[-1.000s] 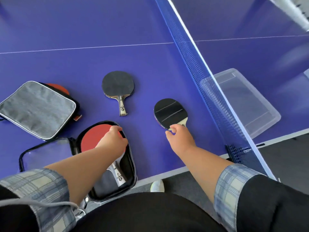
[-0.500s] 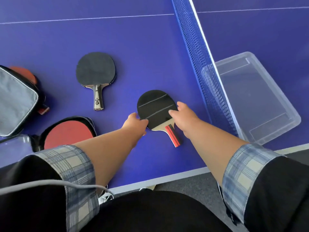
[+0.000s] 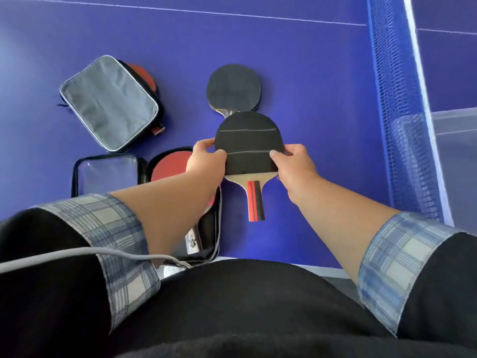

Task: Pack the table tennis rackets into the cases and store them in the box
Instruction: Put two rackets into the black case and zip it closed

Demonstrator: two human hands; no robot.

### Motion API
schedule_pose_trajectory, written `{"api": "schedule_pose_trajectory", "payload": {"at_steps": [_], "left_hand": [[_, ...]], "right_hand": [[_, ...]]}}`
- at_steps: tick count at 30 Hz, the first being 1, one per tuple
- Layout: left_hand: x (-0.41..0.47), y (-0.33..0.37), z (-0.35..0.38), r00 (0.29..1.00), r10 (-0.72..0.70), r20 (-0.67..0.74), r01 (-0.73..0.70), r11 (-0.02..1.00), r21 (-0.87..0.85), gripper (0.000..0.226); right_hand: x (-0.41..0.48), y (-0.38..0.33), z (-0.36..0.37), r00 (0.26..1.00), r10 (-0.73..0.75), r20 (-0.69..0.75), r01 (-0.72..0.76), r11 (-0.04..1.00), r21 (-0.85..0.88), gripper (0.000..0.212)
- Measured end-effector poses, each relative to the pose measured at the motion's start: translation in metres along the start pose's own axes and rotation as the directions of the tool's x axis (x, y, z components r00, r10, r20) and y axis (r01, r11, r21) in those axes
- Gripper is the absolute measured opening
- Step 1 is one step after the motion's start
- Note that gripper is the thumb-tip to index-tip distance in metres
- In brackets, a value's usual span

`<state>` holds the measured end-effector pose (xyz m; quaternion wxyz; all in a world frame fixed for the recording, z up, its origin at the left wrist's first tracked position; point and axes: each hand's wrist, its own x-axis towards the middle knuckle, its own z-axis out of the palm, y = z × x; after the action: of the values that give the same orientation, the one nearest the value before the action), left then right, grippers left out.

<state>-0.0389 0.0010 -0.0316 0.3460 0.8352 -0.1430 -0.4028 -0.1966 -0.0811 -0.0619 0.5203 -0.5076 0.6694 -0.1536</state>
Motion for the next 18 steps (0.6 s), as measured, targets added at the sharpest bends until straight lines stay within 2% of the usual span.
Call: {"api": "schedule_pose_trajectory", "payload": {"at_steps": [3,6,10,14,18], "left_hand": [[0.011,-0.021,-0.043,0.995,-0.038,-0.097,0.033,0.998,-0.053,0.042],[0.02,-0.044,-0.081,0.987,-0.086,-0.134,0.081,0.996,-0.046,0.042],[0.033,-0.07,-0.112,0.99,-0.083,-0.112,0.085,0.996,0.017,0.049],[0.043,-0.085,-0.122,1.0,-0.002,-0.02,0.006,0.982,0.19,0.055],[0.054,-0.093,-0.122,0.999,0.0,0.05,-0.014,0.961,0.275,0.056]], "right_hand": [[-0.019,-0.015,0.048,0.996,-0.029,0.086,0.029,1.0,0.002,0.024],[-0.037,-0.017,0.088,0.988,-0.053,0.142,0.058,0.998,-0.027,0.022],[-0.058,-0.008,0.121,0.983,-0.014,0.181,0.026,0.997,-0.069,0.038],[-0.071,0.006,0.136,0.99,-0.003,0.144,0.027,0.985,-0.17,0.028],[-0.079,0.012,0.143,0.996,0.043,0.084,-0.023,0.973,-0.228,0.027]]}}
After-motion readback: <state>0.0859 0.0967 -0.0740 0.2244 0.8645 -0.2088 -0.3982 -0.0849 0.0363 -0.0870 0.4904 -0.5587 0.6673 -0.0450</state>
